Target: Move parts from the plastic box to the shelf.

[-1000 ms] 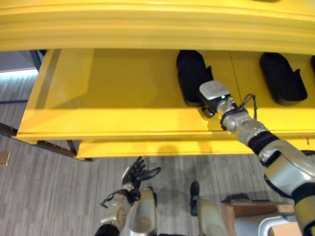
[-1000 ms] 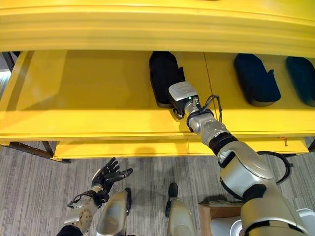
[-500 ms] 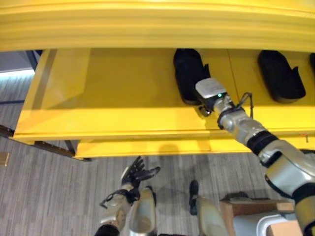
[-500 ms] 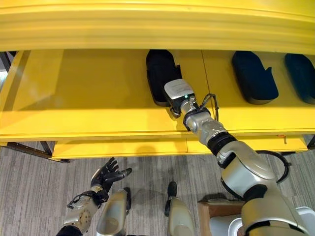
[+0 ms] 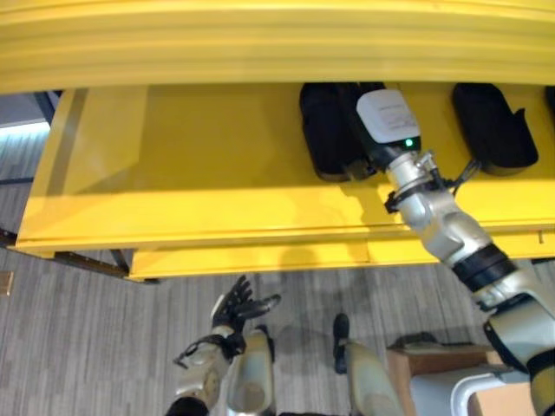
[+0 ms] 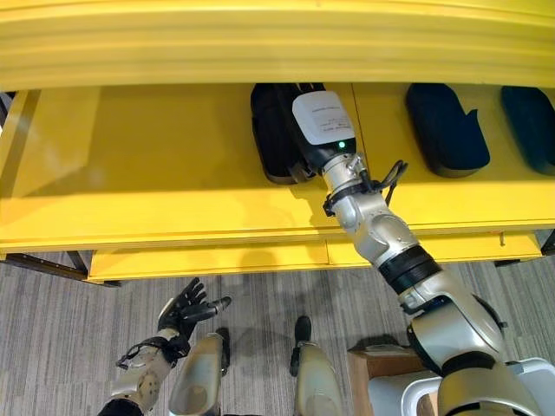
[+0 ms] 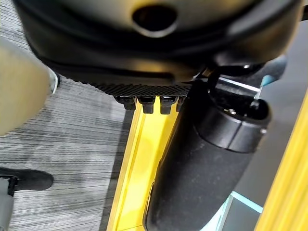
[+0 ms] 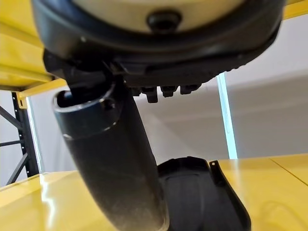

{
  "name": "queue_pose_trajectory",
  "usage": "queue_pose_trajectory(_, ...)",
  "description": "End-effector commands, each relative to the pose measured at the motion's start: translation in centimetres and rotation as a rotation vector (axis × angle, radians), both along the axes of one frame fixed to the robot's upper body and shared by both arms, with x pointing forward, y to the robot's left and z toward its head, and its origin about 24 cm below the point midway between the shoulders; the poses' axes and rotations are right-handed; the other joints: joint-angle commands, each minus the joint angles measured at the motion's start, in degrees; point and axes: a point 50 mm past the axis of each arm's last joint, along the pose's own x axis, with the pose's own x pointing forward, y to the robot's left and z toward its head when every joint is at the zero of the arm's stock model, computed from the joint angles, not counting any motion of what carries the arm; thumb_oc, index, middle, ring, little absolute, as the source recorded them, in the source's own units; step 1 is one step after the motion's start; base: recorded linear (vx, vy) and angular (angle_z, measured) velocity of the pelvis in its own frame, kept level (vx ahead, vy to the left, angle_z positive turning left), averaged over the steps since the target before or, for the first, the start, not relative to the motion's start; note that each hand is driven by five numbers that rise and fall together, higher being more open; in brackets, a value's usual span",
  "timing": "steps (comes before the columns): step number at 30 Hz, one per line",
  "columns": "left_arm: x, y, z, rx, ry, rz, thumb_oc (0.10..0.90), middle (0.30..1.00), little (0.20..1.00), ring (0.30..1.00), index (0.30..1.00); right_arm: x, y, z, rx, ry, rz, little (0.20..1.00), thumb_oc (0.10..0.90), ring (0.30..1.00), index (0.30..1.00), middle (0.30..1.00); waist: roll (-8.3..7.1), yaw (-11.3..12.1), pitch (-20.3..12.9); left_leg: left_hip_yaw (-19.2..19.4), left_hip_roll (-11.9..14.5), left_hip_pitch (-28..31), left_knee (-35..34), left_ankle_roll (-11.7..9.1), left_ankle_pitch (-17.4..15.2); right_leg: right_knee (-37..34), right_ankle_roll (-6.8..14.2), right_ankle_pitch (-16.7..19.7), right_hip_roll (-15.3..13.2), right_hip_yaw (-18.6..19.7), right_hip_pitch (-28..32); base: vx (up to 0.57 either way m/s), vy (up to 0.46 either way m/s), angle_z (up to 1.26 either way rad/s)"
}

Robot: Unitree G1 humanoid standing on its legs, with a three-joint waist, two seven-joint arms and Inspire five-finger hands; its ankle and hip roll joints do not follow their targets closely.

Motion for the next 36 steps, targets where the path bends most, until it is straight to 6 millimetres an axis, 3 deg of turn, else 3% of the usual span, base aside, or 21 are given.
queue_pose_trajectory(1,0.4,-0.9,1.8,-0.067,-0.133,0.027,0.900,1.000,1.000,1.000,1.000,-2.2,0.4,6.9,0.067,-0.317,0.066,1.000,0.900,1.000,1.000,1.000,0.76,0.27,-1.19,-0.81,2.46,8.74,-4.88,-2.33,16.62,9.45,1.52,3.70,-2.97,2.58,-0.61,0.01,-0.001,0.04)
queue_pose_trajectory(7,0.1,-1.2,1.6,-0.070,-0.131,0.024,0.900,1.000,1.000,1.000,1.000,-3.9,0.3,4.6,0.198,-0.274,0.125,1.000,0.900,1.000,1.000,1.000,-0.16,-0.48,-1.19,-0.35,2.47,11.65,-9.10,-2.26,17.42,6.28,0.90,4.13,-3.39,2.19,1.47,0.01,0.001,0.00)
queue_pose_trajectory(10,0.3,-1.0,2.1,-0.061,-0.153,0.032,0.900,1.000,1.000,1.000,1.000,-4.8,0.1,3.1,0.307,-0.235,0.155,1.000,0.900,1.000,1.000,1.000,-1.49,-0.79,-1.19,0.44,2.13,15.68,-15.12,-1.97,17.83,1.06,-0.17,3.36,-4.28,1.60,4.78,-0.01,0.060,0.00)
queue_pose_trajectory(14,-0.1,-0.1,2.1,-0.050,-0.166,0.063,0.900,1.000,1.000,1.000,1.000,-5.6,-1.2,0.7,0.467,-0.180,0.134,1.000,0.900,1.000,1.000,1.000,-2.80,-0.38,-6.35,1.34,0.53,18.73,-24.28,-1.51,18.66,-9.02,-1.83,3.77,-5.33,1.03,8.11,0.02,0.108,0.00)
queue_pose_trajectory(15,-0.1,-0.1,2.1,-0.050,-0.166,0.063,0.900,1.000,1.000,1.000,1.000,-5.6,-1.2,0.7,0.467,-0.180,0.134,1.000,0.900,1.000,1.000,1.000,-2.80,-0.38,-6.35,1.34,0.53,18.76,-24.31,-1.51,18.67,-9.05,-1.83,3.79,-5.33,1.03,8.14,0.00,0.163,0.03)
queue_pose_trajectory(19,-0.3,-0.5,1.8,-0.057,-0.158,0.069,0.900,1.000,1.000,1.000,1.000,-5.8,-1.8,0.7,0.538,-0.233,0.090,1.000,0.900,1.000,1.000,1.000,-1.26,-0.62,-9.75,0.80,-2.69,18.35,-23.46,-1.77,18.45,-12.96,-2.49,4.79,-7.40,1.56,9.80,-0.04,0.229,0.01)
queue_pose_trajectory(27,0.0,-0.5,2.0,-0.045,-0.171,0.073,0.900,1.000,1.000,1.000,1.000,-6.0,-2.6,0.2,0.593,-0.232,0.049,1.000,0.900,1.000,1.000,1.000,0.91,-2.22,-12.24,1.42,-5.73,18.69,-21.02,-1.78,17.46,-13.39,-3.27,5.02,-9.56,3.11,9.47,-0.04,0.215,0.01)
queue_pose_trajectory(30,0.2,-0.2,2.1,-0.030,-0.170,0.075,0.900,1.000,1.000,1.000,1.000,-5.9,-2.9,-0.2,0.617,-0.219,0.029,1.000,0.900,1.000,1.000,1.000,1.45,-2.90,-12.10,2.08,-5.97,19.82,-21.23,-1.49,16.87,-13.25,-3.14,4.67,-9.15,3.25,9.24,-0.04,0.159,0.01)
queue_pose_trajectory(34,0.3,0.3,2.1,-0.015,-0.169,0.087,0.900,1.000,1.000,1.000,1.000,-5.3,-2.5,-0.8,0.644,-0.171,0.028,1.000,0.900,1.000,1.000,1.000,2.58,-3.60,-10.94,4.63,-5.12,21.93,-24.35,-1.41,17.16,-13.55,-2.39,4.45,-7.62,0.00,8.98,-0.08,0.099,-0.46)
queue_pose_trajectory(35,0.0,0.5,1.9,-0.015,-0.161,0.096,0.900,1.000,1.000,1.000,1.000,-5.1,-2.2,-1.2,0.657,-0.140,0.030,1.000,0.900,1.000,1.000,1.000,2.98,-3.36,-10.70,5.95,-5.20,22.32,-26.15,-1.46,17.40,-11.10,-2.47,3.71,-6.25,-2.06,10.41,-0.19,0.108,-0.60)
queue_pose_trajectory(36,0.0,0.3,2.0,-0.026,-0.166,0.100,0.900,1.000,1.000,1.000,1.000,-5.1,-2.3,-1.5,0.670,-0.130,0.021,1.000,0.900,1.000,1.000,1.000,2.81,-3.37,-11.08,5.71,-5.77,21.89,-27.09,-1.06,17.51,-8.36,-2.53,3.90,-4.62,-1.30,11.36,-0.16,0.089,-0.62)
